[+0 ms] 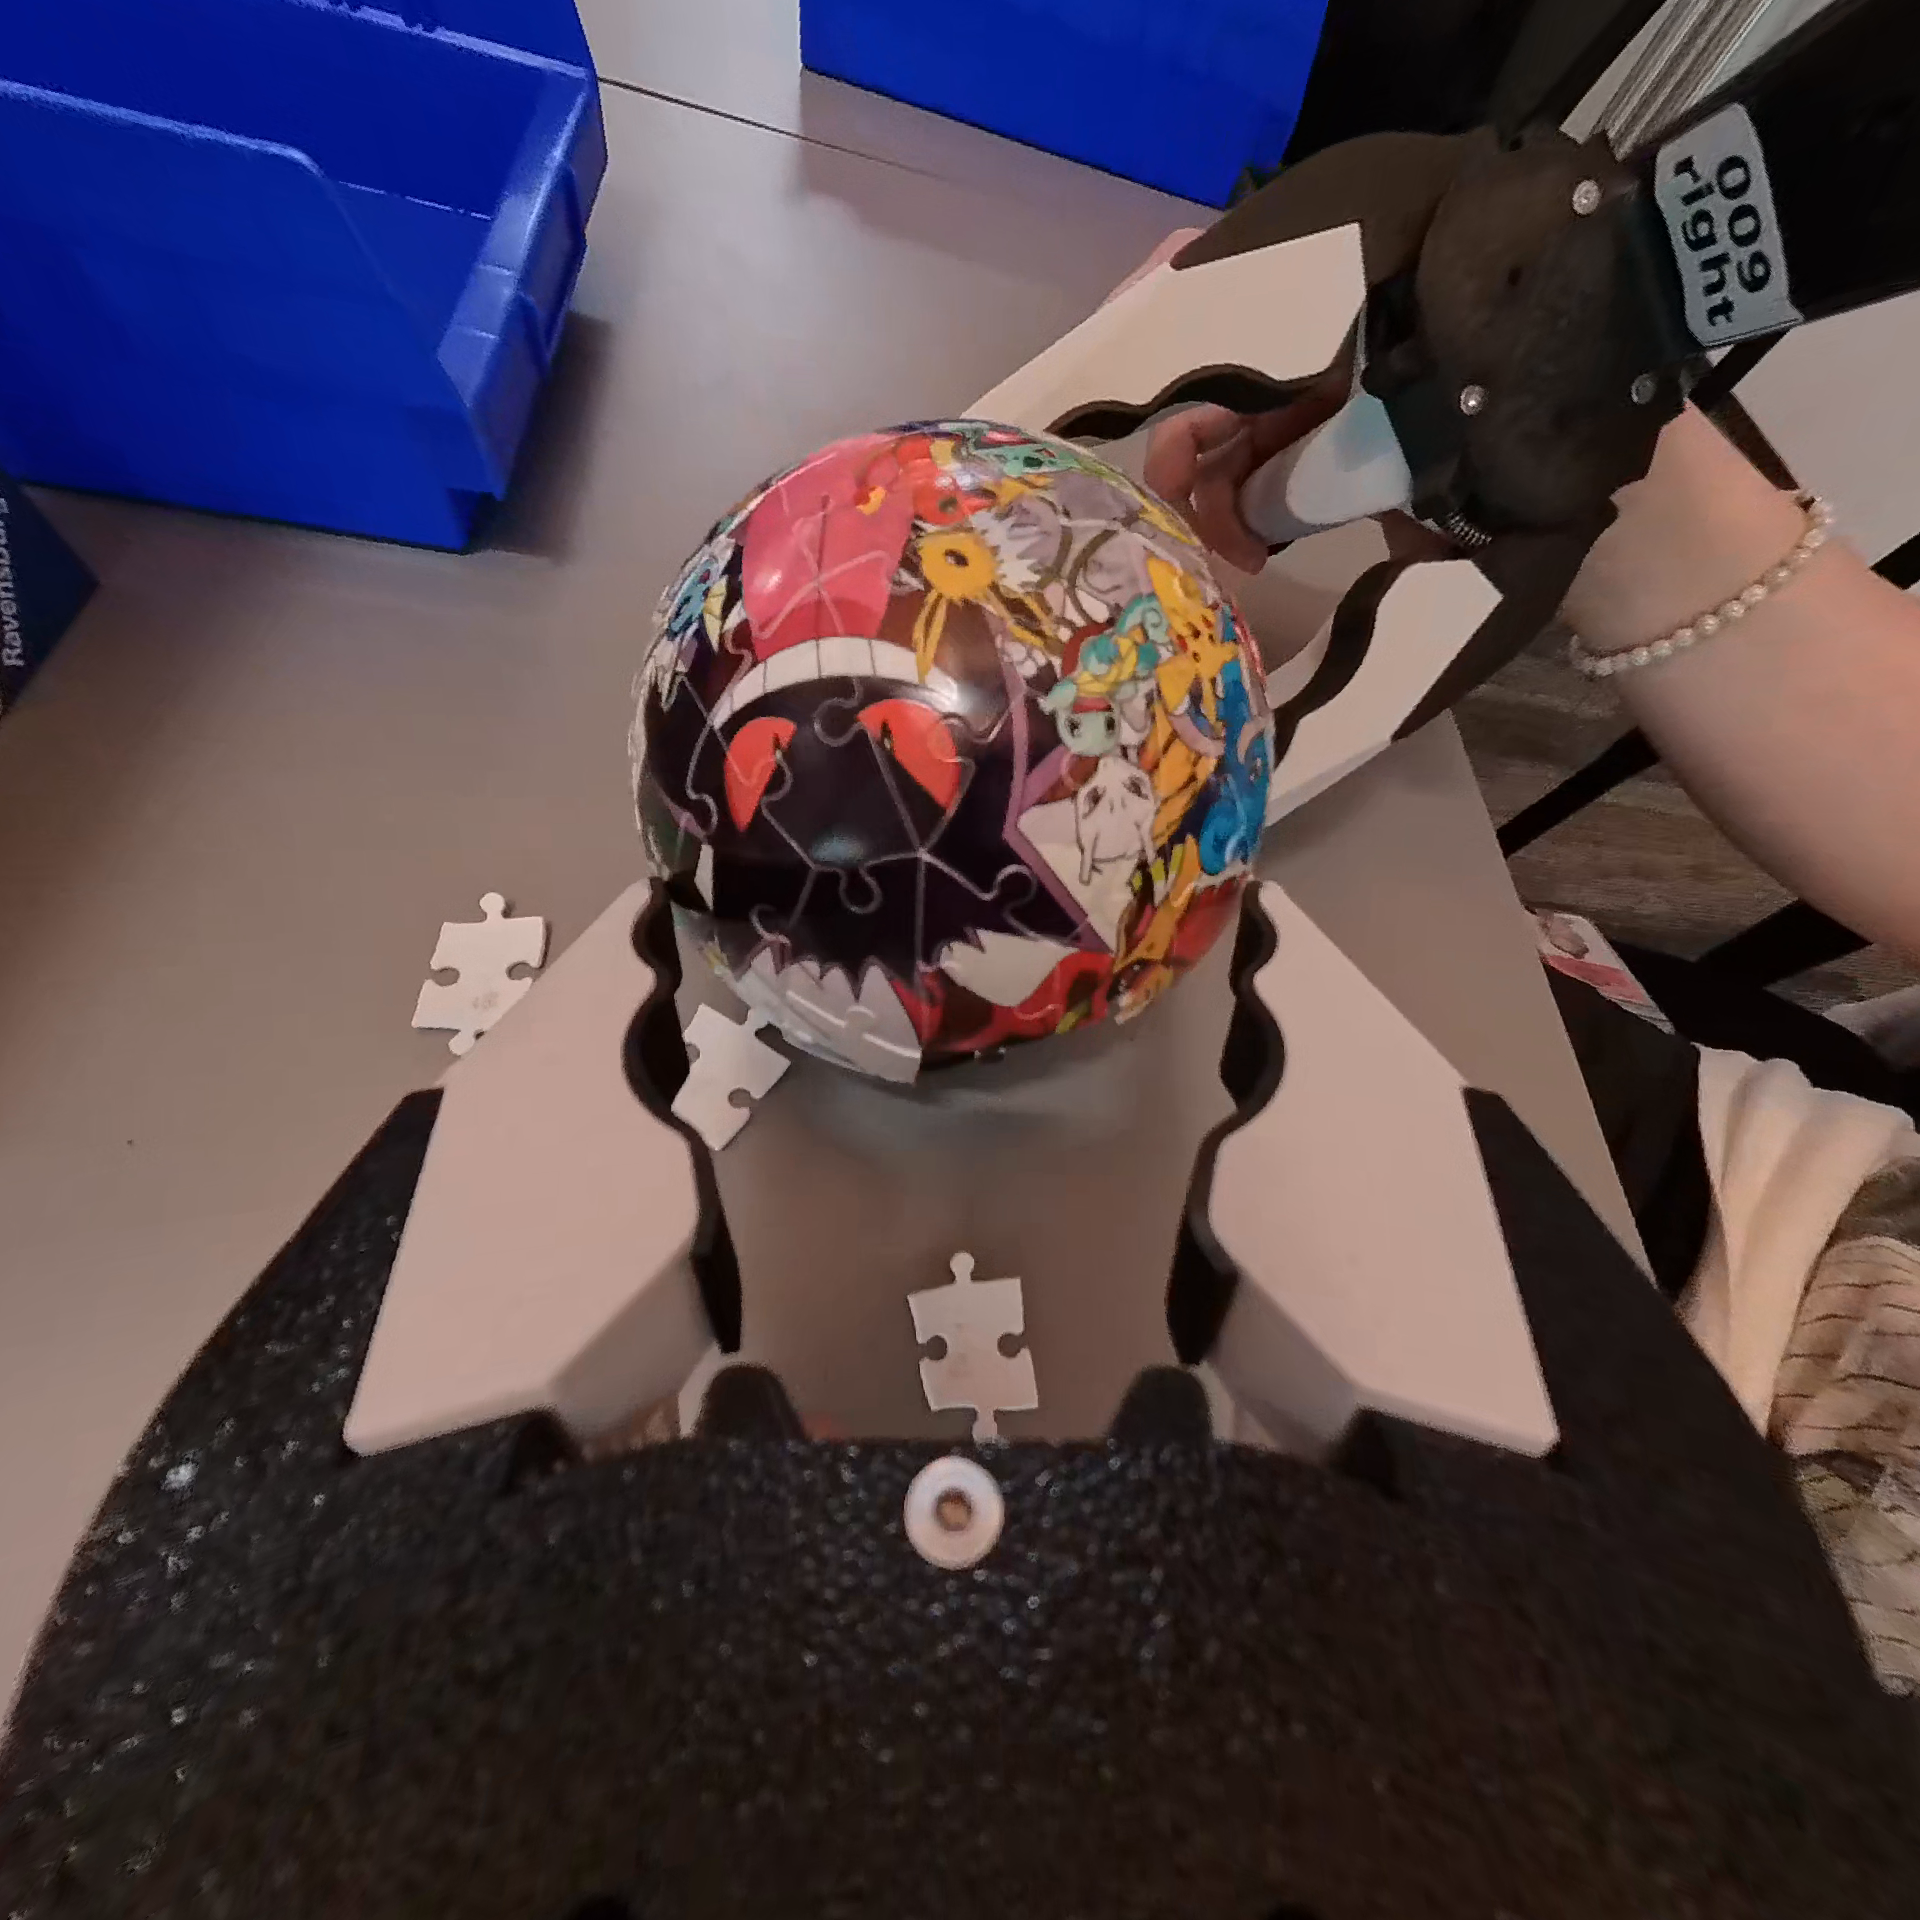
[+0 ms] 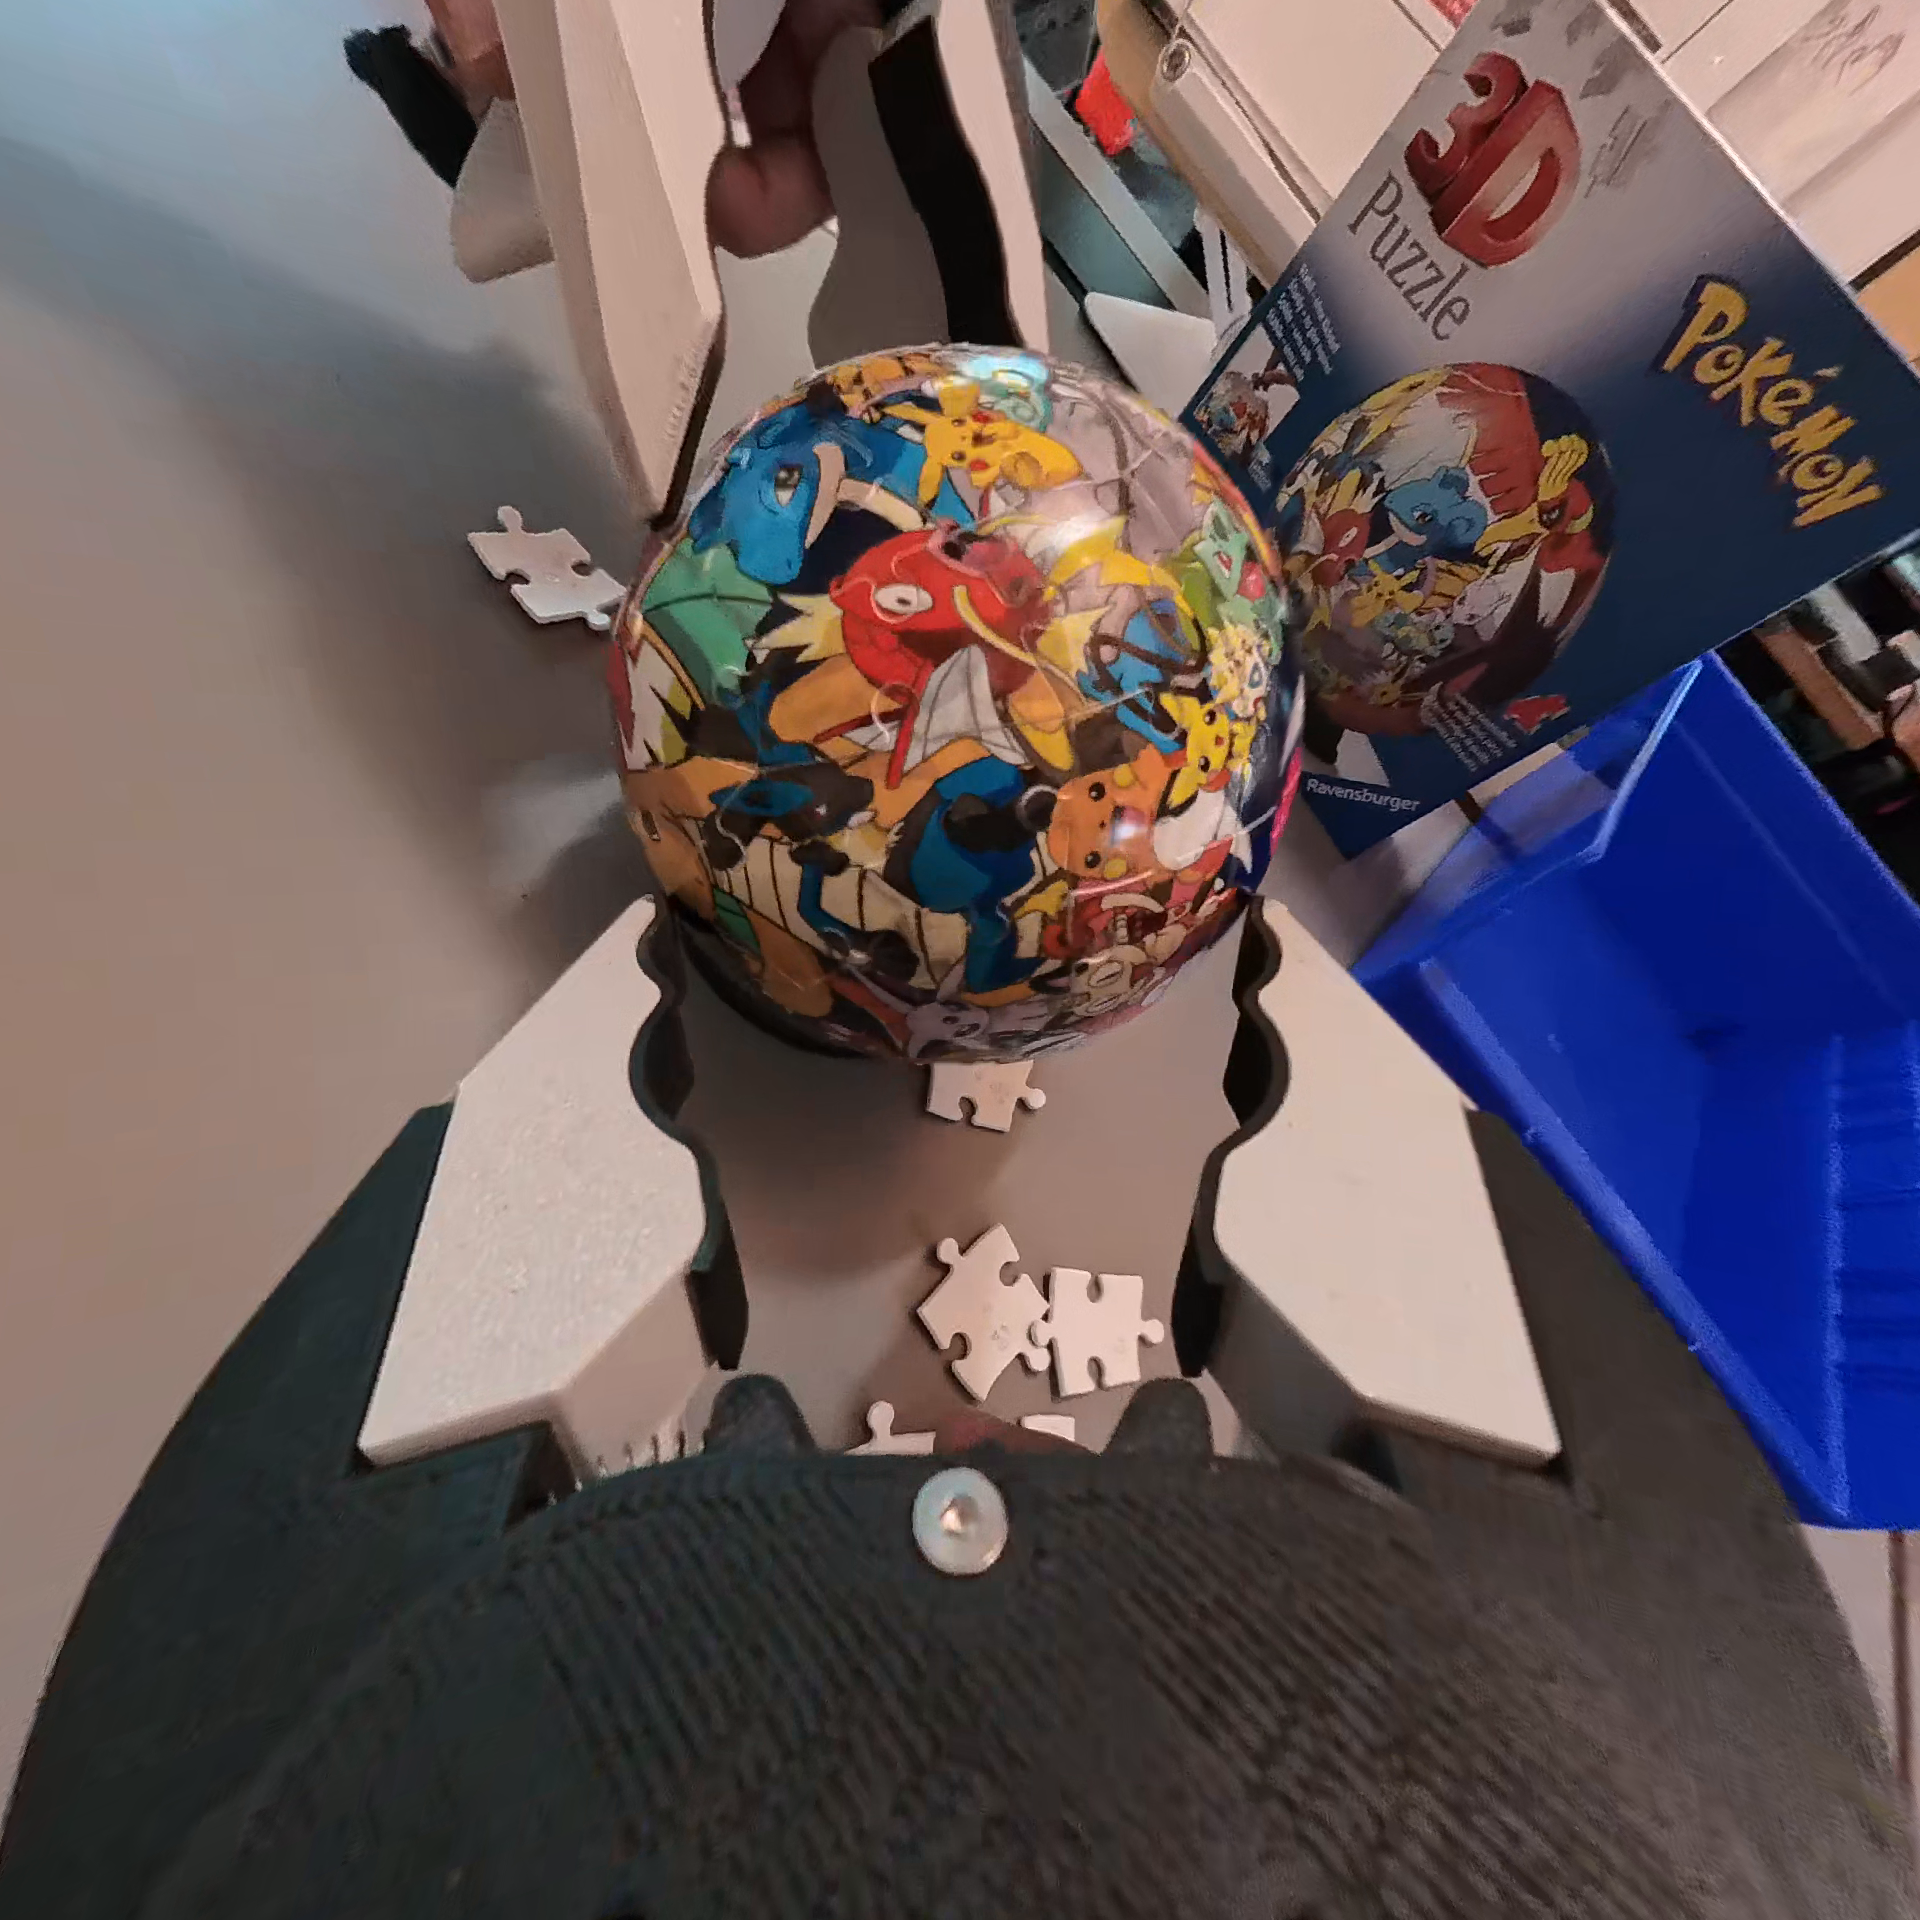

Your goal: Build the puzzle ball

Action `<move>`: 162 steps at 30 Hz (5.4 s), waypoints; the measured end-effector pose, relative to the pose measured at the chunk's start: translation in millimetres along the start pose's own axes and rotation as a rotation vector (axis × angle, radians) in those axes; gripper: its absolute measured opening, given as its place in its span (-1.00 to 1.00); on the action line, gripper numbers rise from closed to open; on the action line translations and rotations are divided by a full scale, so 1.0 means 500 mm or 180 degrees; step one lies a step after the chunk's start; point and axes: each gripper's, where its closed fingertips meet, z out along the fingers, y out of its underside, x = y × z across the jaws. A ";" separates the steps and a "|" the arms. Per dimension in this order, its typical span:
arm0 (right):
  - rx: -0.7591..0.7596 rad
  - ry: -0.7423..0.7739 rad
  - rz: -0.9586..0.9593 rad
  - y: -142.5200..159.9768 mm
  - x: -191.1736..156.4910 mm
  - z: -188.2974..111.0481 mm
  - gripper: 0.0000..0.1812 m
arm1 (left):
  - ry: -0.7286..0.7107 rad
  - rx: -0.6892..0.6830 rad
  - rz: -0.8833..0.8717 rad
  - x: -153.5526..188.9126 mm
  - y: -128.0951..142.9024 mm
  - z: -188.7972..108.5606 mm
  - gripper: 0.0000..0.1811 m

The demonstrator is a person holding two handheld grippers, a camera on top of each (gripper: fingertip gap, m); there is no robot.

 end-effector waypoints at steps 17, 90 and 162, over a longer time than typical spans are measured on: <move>0.0061 0.0273 0.0098 0.001 0.007 -0.043 0.25 | -0.0268 0.0385 0.0100 0.012 -0.005 -0.060 0.10; -0.0427 0.0569 0.0841 0.024 -0.202 -0.088 -0.51 | -0.0978 -0.0384 0.0123 0.006 0.184 -0.037 -0.63; -0.0598 0.1400 0.0845 0.077 -0.113 -0.182 -0.13 | -0.0843 -0.0312 0.0018 -0.008 0.165 -0.034 -0.59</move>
